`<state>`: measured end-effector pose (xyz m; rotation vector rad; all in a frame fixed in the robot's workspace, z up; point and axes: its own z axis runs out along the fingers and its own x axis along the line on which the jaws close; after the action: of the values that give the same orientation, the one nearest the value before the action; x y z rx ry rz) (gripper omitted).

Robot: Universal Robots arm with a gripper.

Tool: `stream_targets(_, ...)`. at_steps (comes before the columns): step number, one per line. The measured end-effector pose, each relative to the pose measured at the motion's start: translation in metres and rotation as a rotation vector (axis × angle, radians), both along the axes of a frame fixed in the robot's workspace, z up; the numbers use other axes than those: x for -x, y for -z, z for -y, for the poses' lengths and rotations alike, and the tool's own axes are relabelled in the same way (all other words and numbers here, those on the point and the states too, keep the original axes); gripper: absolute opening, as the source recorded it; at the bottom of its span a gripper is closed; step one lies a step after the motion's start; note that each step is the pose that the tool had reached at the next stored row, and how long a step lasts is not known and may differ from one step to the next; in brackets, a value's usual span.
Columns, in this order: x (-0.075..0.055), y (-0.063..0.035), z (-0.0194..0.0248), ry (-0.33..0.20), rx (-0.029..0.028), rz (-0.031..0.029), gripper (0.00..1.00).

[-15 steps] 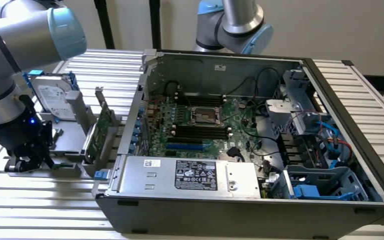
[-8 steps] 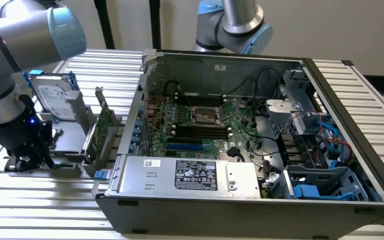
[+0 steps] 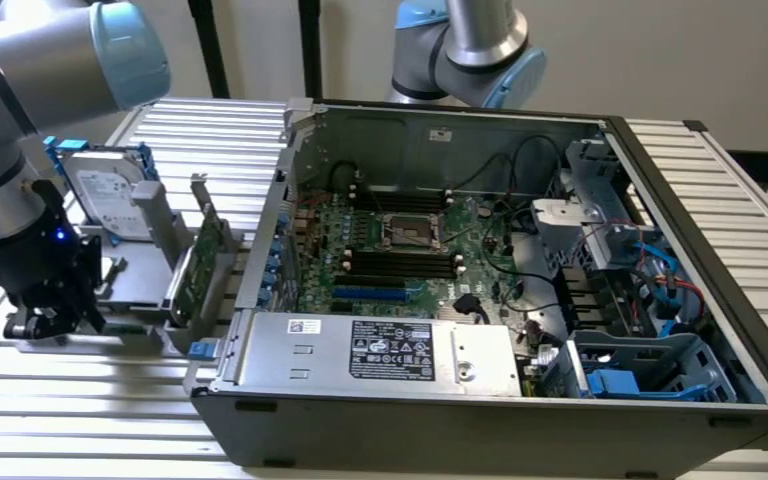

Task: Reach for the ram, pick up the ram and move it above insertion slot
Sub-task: 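Pick up the ram and move it above insertion slot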

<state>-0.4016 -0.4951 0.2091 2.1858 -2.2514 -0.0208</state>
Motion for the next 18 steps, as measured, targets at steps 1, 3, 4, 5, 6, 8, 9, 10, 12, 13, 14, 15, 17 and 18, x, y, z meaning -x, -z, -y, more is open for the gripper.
stream_targets(1, 0.000, -0.0024, 0.0000, 0.000, -0.0004, 0.0000, 0.13)
stream_targets(3, -0.001, -0.0092, 0.0000, 0.000, -0.0015, 0.0000, 0.13)
stream_targets(4, -0.001, -0.0134, 0.0000, 0.000, -0.0021, 0.0001, 0.13)
stream_targets(5, -0.001, -0.0179, 0.0000, 0.000, -0.0023, 0.0000, 0.13)
stream_targets(6, -0.002, -0.0224, 0.0000, 0.000, -0.0025, 0.0000, 0.13)
stream_targets(8, -0.002, -0.0314, 0.0000, 0.000, -0.0027, -0.0001, 0.13)
stream_targets(9, -0.003, -0.0358, 0.0001, 0.000, -0.0028, 0.0000, 0.13)
stream_targets(10, -0.004, -0.0408, 0.0001, 0.000, -0.0029, 0.0000, 0.13)
stream_targets(12, -0.008, -0.0497, 0.0000, -0.001, -0.0040, -0.0001, 0.13)
stream_targets(13, -0.010, -0.0541, 0.0001, -0.001, -0.0053, 0.0001, 0.13)
stream_targets(14, -0.014, -0.0584, 0.0001, -0.002, -0.0071, 0.0001, 0.13)
stream_targets(15, -0.017, -0.0625, 0.0002, -0.003, -0.0093, 0.0000, 0.13)
stream_targets(17, -0.024, -0.0707, 0.0004, -0.005, -0.0143, -0.0002, 0.13)
stream_targets(18, -0.028, -0.0752, 0.0005, -0.006, -0.0169, -0.0003, 0.13)
